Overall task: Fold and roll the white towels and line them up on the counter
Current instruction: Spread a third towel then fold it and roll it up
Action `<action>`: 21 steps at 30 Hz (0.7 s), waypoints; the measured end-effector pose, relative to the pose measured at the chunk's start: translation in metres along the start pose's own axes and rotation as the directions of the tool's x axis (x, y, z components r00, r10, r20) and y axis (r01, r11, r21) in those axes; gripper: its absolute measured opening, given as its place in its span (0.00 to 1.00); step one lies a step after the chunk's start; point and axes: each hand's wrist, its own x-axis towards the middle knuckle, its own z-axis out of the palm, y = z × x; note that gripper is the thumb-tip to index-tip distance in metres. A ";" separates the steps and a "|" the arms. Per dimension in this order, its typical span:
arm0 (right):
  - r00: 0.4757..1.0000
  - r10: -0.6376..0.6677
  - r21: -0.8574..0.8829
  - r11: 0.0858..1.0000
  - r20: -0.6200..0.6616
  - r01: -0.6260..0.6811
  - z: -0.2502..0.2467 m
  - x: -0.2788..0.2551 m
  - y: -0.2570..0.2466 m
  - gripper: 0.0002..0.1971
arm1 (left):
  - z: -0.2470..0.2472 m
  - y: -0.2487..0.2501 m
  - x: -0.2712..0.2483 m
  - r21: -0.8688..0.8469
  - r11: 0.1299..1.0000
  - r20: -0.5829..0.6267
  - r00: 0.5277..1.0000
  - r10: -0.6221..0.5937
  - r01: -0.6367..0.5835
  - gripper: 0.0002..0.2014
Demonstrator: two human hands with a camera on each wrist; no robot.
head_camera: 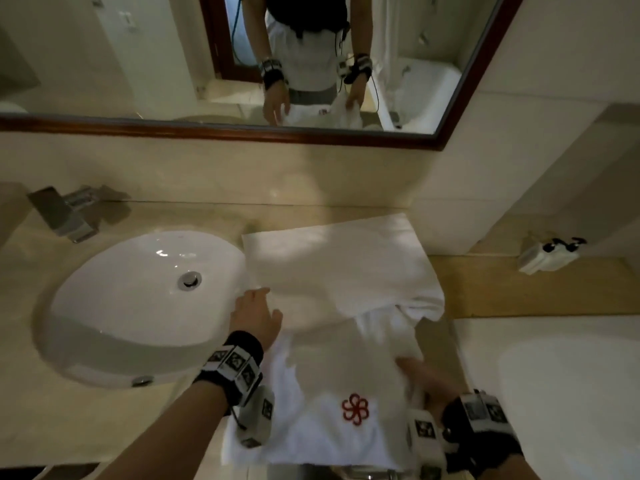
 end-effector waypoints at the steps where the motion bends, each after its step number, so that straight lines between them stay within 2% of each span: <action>1: 0.999 0.002 0.039 0.999 0.033 -0.003 0.002 -0.004 -0.003 0.15 | 0.000 0.010 0.021 -0.007 0.999 0.005 0.999 0.035 -0.035 0.25; 4: 0.991 -0.020 0.150 0.989 0.129 0.001 0.002 0.006 -0.002 0.10 | 0.002 0.033 0.091 0.055 0.997 0.092 0.995 0.048 -0.053 0.27; 6: 0.989 -0.078 0.171 0.984 0.126 0.055 -0.003 0.016 0.001 0.12 | 0.011 0.038 0.129 0.185 0.983 0.232 0.972 -0.047 0.004 0.29; 8: 0.991 -0.078 0.170 0.984 0.106 0.059 -0.012 0.025 0.004 0.15 | 0.021 0.041 0.153 0.292 0.956 0.316 0.940 -0.128 0.032 0.32; 12: 0.980 -0.067 0.285 0.959 0.189 0.011 -0.021 0.037 0.003 0.33 | 0.017 0.050 0.180 0.365 0.931 0.344 0.926 -0.155 0.020 0.34; 13: 0.976 -0.076 0.296 0.955 0.202 0.013 -0.022 0.039 0.000 0.33 | 0.013 0.052 0.187 0.380 0.925 0.352 0.922 -0.161 0.017 0.34; 15: 0.979 -0.073 0.352 0.936 0.188 0.002 -0.024 0.043 -0.010 0.21 | 0.005 0.057 0.199 0.421 0.907 0.375 0.909 -0.182 0.008 0.34; 19: 0.981 -0.083 0.348 0.937 0.177 0.016 -0.021 0.046 -0.022 0.19 | 0.001 0.057 0.214 0.473 0.881 0.395 0.900 -0.185 -0.026 0.37; 21: 0.980 -0.093 0.336 0.941 0.177 0.028 -0.019 0.043 -0.027 0.12 | 0.003 0.051 0.213 0.474 0.879 0.396 0.904 -0.162 -0.051 0.39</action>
